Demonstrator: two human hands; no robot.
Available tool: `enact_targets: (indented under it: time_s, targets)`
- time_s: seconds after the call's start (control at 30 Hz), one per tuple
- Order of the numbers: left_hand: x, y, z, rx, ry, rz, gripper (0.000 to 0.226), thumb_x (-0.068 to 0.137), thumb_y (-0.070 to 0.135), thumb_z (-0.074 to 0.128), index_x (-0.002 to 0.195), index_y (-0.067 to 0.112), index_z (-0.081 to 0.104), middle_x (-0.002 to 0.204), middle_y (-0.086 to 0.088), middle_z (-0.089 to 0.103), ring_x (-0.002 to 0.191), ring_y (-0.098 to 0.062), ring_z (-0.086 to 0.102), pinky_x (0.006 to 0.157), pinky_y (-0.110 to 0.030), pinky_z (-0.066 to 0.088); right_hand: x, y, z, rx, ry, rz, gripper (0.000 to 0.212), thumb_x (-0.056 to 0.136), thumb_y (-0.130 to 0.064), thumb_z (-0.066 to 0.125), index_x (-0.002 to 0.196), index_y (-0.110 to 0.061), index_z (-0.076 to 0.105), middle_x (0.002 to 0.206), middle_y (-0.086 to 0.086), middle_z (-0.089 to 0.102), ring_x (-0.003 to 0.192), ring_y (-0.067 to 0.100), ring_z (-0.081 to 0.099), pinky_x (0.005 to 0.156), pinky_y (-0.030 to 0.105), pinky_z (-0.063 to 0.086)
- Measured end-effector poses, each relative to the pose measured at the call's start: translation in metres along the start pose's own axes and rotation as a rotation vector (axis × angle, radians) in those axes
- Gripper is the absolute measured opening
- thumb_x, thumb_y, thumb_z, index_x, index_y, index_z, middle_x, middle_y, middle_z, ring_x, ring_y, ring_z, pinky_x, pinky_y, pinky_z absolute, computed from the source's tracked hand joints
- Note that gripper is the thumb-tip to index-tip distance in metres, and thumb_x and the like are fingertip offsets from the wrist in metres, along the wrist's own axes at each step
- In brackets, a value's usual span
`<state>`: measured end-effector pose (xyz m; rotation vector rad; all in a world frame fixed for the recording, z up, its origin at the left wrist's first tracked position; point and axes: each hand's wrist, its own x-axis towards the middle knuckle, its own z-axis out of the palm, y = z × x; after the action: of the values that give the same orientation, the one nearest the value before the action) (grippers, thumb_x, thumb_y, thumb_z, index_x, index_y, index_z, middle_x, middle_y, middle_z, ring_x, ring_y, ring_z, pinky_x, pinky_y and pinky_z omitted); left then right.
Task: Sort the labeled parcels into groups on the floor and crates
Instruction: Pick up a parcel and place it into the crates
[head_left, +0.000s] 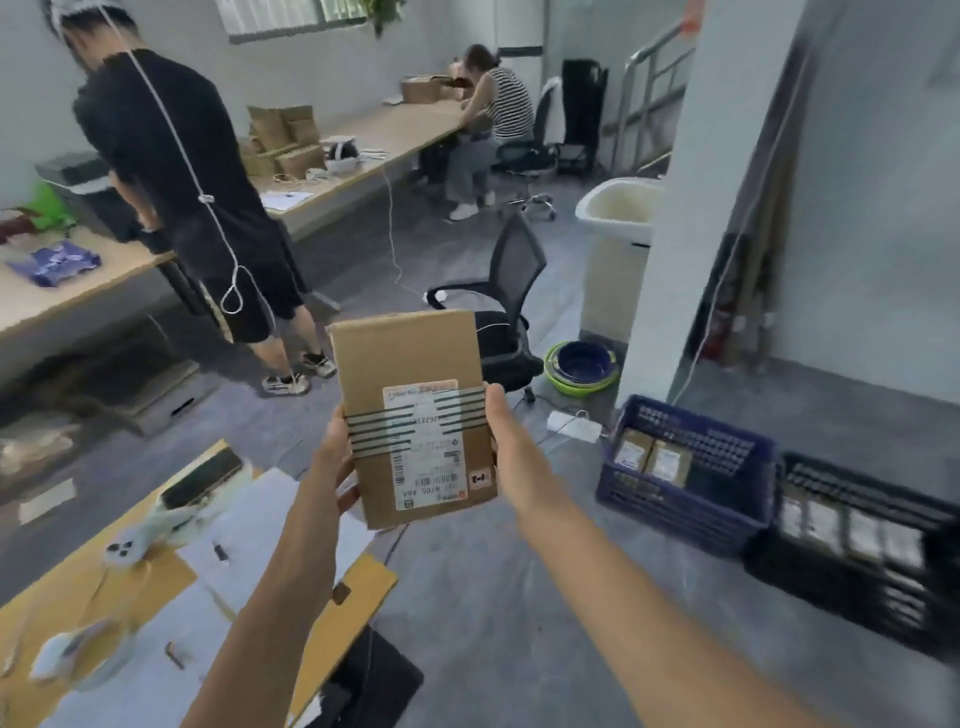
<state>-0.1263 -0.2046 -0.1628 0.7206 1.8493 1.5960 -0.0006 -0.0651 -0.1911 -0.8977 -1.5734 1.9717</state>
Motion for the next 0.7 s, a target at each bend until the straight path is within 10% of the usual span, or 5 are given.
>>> enact_targets:
  time_s: [0.17, 0.7]
  targets:
    - [0.078, -0.012, 0.048, 0.002, -0.211, -0.049, 0.074, 0.083, 0.088, 0.037, 0.144, 0.048, 0.053, 0.146, 0.013, 0.058, 0.136, -0.012, 0.052, 0.113, -0.044, 0.041, 0.036, 0.006, -0.051, 0.063, 0.223, 0.04, 0.043, 0.111, -0.054, 0.024, 0.119, -0.041, 0.065, 0.095, -0.032, 0.074, 0.086, -0.018, 0.067, 0.063, 0.003, 0.048]
    - [0.219, -0.052, 0.247, 0.118, -0.685, -0.295, 0.045, 0.103, 0.064, 0.035, 0.13, 0.045, 0.066, 0.124, 0.022, 0.07, 0.125, -0.007, 0.059, 0.098, -0.035, 0.049, 0.091, 0.029, -0.219, 0.174, 0.774, 0.237, 0.037, 0.109, -0.058, 0.031, 0.109, -0.044, 0.065, 0.112, -0.023, 0.068, 0.106, -0.002, 0.059, 0.094, 0.028, 0.04]
